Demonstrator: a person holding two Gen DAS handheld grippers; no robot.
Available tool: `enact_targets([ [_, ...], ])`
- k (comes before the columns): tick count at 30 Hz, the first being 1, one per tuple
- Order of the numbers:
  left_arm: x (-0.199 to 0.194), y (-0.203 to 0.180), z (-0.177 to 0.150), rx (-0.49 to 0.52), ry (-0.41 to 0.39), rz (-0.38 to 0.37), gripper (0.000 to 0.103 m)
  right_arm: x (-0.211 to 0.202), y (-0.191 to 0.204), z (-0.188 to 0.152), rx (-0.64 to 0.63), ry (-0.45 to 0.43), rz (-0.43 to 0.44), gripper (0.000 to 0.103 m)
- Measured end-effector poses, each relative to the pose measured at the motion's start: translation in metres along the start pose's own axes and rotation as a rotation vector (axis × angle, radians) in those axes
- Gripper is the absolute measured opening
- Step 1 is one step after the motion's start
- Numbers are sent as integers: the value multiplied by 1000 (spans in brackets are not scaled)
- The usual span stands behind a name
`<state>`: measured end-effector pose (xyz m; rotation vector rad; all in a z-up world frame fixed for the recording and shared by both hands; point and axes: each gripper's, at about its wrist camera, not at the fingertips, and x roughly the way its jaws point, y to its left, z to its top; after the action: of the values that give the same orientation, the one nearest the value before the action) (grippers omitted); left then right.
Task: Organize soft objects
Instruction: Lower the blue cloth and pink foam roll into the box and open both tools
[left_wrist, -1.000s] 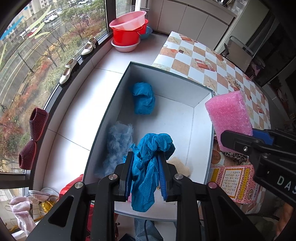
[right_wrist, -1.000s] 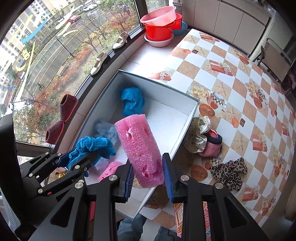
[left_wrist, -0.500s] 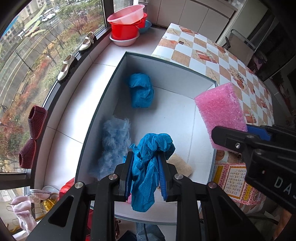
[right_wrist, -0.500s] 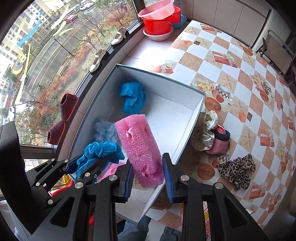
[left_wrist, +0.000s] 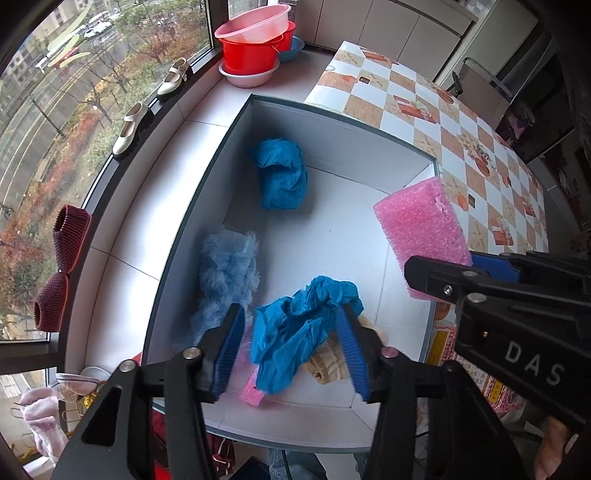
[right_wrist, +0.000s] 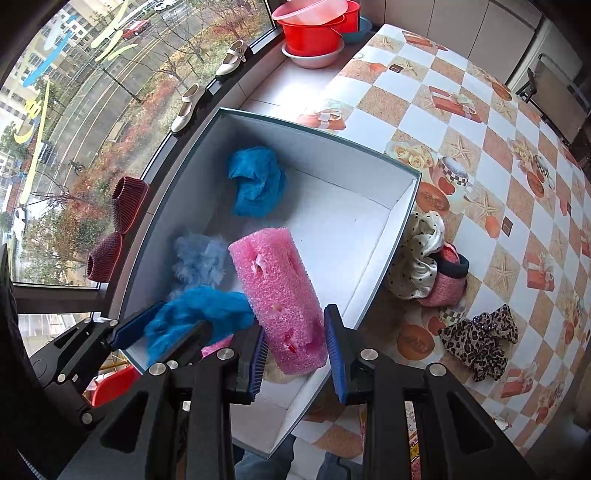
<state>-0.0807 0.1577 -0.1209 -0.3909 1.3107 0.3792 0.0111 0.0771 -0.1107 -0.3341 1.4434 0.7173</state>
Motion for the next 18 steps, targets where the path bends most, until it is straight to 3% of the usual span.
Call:
enact_targets([
  [1, -1, 0, 0, -2, -3, 0, 75, 0, 0, 0, 0, 1, 3, 31],
  [3, -2, 1, 0, -7, -3, 4, 78, -1, -1, 0, 2, 0, 5, 31],
  [4, -2, 1, 0, -9, -3, 6, 79, -1, -1, 0, 3, 0, 6, 36],
  [5, -2, 2, 0, -11, -2, 7, 81, -1, -1, 0, 4, 0, 8, 45],
  [6, -2, 2, -1, -12, 0, 10, 82, -2, -2, 0, 7, -1, 13, 68],
  [7, -2, 2, -1, -12, 3, 11, 86, -4, -2, -1, 11, -7, 14, 77],
  [8, -2, 2, -1, -12, 4, 6, 88, -6, -3, -1, 12, -16, 12, 77],
  [10, -2, 2, -2, -15, 1, 7, 103, -8, -2, -1, 9, -18, 5, 77],
  [12, -2, 1, -3, -16, 0, 13, 103, -8, -1, -1, 5, -14, 1, 84],
  [13, -3, 1, -4, -20, -3, 13, 103, -9, -1, -1, 3, -14, -4, 99],
  [14, -3, 2, -5, -25, -5, 15, 103, -10, 0, -2, 1, -20, -12, 103],
  [18, -7, 6, -7, -52, -10, -8, 103, -14, 3, -4, -7, -32, -23, 103],
])
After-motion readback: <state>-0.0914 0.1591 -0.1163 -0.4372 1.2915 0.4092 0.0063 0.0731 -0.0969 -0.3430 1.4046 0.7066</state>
